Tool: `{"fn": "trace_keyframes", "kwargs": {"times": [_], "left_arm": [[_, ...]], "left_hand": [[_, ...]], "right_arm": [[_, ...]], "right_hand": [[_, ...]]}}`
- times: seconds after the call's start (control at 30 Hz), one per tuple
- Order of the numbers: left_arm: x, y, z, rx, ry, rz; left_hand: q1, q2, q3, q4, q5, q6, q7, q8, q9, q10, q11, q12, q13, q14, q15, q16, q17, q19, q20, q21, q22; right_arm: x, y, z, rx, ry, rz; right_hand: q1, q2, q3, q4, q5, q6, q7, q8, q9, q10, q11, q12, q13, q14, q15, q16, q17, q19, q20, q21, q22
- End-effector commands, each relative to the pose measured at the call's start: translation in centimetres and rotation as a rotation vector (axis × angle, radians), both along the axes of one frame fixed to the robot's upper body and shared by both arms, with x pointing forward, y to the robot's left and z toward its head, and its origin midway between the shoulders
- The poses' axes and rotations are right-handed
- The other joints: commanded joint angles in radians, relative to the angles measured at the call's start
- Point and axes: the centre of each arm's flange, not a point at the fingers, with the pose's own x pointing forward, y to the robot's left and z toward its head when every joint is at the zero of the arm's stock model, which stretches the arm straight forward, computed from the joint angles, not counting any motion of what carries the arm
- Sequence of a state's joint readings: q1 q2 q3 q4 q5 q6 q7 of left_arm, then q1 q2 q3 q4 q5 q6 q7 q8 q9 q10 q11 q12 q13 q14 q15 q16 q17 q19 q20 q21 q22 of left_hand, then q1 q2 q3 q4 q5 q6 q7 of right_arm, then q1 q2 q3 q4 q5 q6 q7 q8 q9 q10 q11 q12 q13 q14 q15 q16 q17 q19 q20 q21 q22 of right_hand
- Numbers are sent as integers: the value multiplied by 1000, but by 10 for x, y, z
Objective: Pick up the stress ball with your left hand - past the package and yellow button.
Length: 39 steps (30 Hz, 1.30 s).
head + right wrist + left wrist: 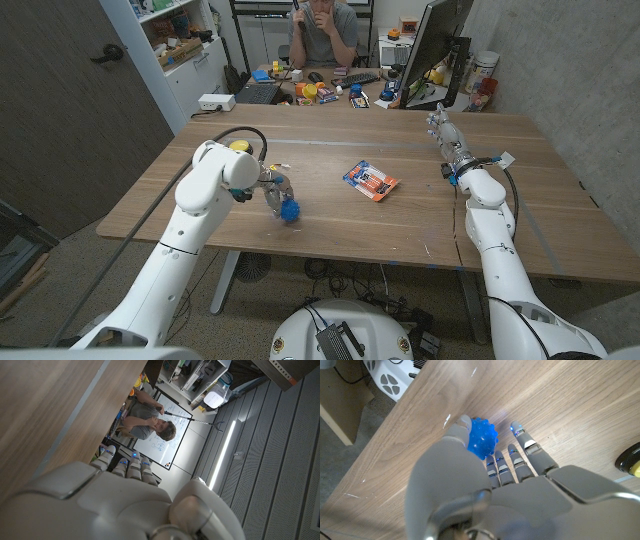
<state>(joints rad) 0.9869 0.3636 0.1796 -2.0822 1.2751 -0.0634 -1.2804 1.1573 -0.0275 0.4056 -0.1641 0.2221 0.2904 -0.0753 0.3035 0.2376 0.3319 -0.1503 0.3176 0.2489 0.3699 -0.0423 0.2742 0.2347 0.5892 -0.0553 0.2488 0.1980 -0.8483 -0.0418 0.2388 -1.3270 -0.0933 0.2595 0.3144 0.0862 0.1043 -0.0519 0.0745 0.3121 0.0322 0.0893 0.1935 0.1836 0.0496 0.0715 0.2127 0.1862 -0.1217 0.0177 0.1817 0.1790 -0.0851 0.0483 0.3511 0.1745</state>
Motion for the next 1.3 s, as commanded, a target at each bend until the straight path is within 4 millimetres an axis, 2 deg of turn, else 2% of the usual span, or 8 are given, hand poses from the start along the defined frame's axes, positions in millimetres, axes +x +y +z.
{"fn": "trace_keyframes", "kwargs": {"times": [0.03, 0.13, 0.2, 0.33, 0.43, 0.5, 1.0, 1.3], "left_arm": [[0, -10, -10, 46, -77, -31], [0, -12, -10, 27, -102, -42], [-1, -13, -10, 11, -137, -52], [-5, -15, -13, 0, -231, -73], [-6, -16, -16, -3, -266, -86], [-6, -17, -17, 5, -289, -92], [-12, -12, -4, -27, -334, -80], [-32, 7, 53, -142, -485, -29]], "left_hand": [[15, 3, 5, 3, -7, 43, -2, 20, 9, 25, -8, 15, 12, 25, -101, 11, 9, 16, -61, 13, 3], [14, 12, 6, 11, -12, 96, 2, 42, 17, 64, -13, 36, 23, 54, -110, 17, 17, 27, -65, 22, 5], [17, 30, 12, 16, -15, 223, 5, 98, 33, 146, -39, 79, 45, 148, -140, 43, 32, 56, -67, 41, 10], [73, 78, 53, -2, -22, 503, 14, 233, 77, 432, -64, 243, 127, 401, -184, 124, 94, 115, -80, 90, 30], [140, 79, -35, 0, -36, 584, 15, 339, 161, 518, -55, 365, 257, 478, -191, 239, 253, 124, -78, 130, 59], [143, 85, -59, 9, -35, 612, 17, 381, 196, 549, -46, 391, 289, 498, -196, 267, 300, 148, -77, 155, 69], [186, 60, -57, -3, -27, 644, 23, 417, 220, 595, -59, 391, 301, 542, -196, 287, 334, 180, -76, 193, 88], [190, 55, -55, 0, -25, 650, 22, 421, 220, 601, -59, 386, 304, 548, -195, 284, 343, 179, -72, 201, 92]], "right_arm": [[-2, -4, 0, 33, -11, 24], [-2, -6, -1, 39, -11, 27], [-2, -7, -1, 42, -13, 31], [-3, -8, -1, 46, -18, 33], [-3, -9, -1, 53, -18, 41], [-3, -9, -1, 55, -23, 46], [-2, -9, -1, 51, -20, 52], [-1, -8, 2, 43, -19, 48]], "right_hand": [[9, 7, 3, 1, 1, -3, 3, 0, 3, -5, 5, -2, 1, -9, 2, 0, 2, -5, -6, -3, 2], [9, 6, 2, 1, 0, -3, 2, 0, 3, -6, 6, -2, 1, -10, 1, 0, 2, -5, -6, -5, 2], [9, 5, 2, 1, 0, -3, 2, 0, 3, -5, 6, -2, 1, -10, 1, 0, 2, -5, -7, -6, 2], [8, 5, 2, 1, 0, -2, 2, 0, 3, -6, 4, -2, 1, -11, 1, 0, 2, -7, -7, -8, 2], [8, 4, 2, 1, 0, -1, 1, 0, 3, -6, 3, -2, 1, -11, 1, 0, 2, -8, -8, -10, 3], [8, 4, 2, 1, 0, -2, 1, 0, 3, -7, 2, -2, 1, -13, -1, 0, 2, -8, -9, -11, 3], [6, 3, 1, 1, 0, -4, 0, -1, 3, -10, 0, -2, 1, -16, -2, 0, 2, -8, -9, -18, 3], [5, 2, 1, 1, 0, -5, 0, -2, 3, -15, -1, -3, 1, -17, -3, 0, 2, -7, -9, -21, 3]]}}
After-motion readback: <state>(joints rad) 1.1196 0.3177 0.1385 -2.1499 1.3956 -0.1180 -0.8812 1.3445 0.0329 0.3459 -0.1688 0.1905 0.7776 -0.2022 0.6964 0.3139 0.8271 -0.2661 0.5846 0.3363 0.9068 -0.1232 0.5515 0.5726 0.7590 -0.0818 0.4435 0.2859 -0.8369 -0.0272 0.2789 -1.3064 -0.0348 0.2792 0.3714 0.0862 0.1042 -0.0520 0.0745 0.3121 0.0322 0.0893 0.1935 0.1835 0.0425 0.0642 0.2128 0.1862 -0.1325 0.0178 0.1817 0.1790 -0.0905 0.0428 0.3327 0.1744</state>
